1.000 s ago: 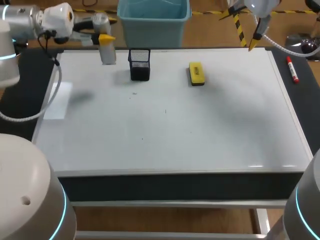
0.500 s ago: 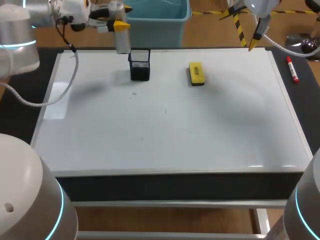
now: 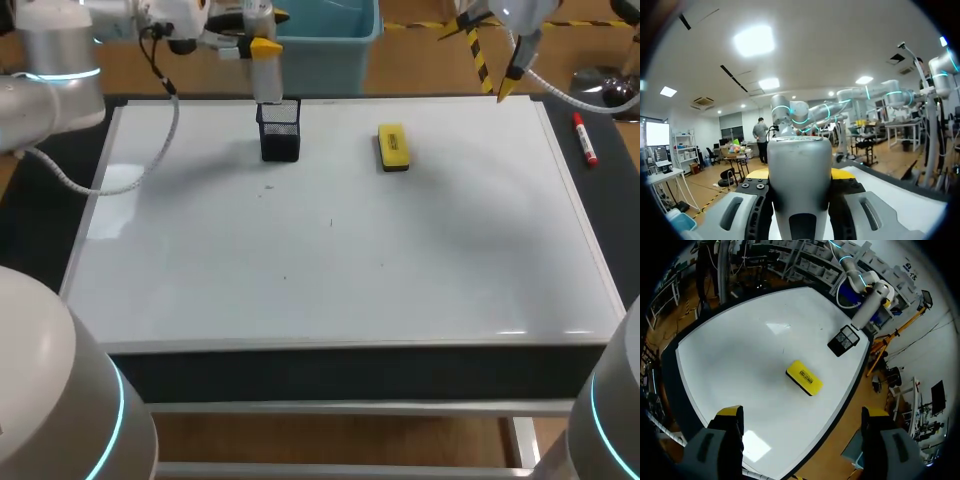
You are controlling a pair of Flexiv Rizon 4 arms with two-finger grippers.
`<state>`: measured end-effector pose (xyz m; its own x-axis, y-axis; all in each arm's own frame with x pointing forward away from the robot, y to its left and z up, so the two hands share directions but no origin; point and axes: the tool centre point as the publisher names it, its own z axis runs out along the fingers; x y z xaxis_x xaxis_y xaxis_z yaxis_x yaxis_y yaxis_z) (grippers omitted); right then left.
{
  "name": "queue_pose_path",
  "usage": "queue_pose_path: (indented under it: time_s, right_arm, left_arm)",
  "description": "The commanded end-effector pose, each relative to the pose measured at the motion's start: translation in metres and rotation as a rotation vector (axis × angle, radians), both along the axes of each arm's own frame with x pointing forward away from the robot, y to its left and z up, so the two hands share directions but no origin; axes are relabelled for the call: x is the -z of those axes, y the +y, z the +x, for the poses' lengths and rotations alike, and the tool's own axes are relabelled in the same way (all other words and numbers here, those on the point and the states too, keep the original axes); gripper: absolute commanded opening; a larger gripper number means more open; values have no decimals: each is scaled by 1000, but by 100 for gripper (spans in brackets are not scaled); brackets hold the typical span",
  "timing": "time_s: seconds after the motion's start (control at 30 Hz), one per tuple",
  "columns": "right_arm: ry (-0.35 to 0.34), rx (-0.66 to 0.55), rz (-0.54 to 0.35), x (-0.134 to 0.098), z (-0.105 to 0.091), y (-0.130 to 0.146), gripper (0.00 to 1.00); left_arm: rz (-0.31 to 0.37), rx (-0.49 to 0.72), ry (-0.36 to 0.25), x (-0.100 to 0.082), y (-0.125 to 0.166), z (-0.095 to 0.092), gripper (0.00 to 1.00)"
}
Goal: Pick up the inspection probe, press it on each red-marked spot on the whiteboard one by one, put down the probe, pick up the eraser, and wipe off all the red marks.
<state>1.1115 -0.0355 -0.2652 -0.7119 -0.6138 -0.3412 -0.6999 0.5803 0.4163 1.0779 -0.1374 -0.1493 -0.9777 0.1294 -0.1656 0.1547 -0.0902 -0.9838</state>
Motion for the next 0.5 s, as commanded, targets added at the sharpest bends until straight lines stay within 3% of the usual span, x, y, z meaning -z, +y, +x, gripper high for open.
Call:
queue_pose_path:
  time_s: [0.03, 0.5]
  right_arm:
    - [0, -2, -4, -1, 0, 0, 100]
    - [0, -2, -4, -1, 0, 0, 100]
  left_arm:
    - [-7, 58, -6, 10, -8, 9, 0]
    - [24, 20, -6, 24, -15, 11, 0]
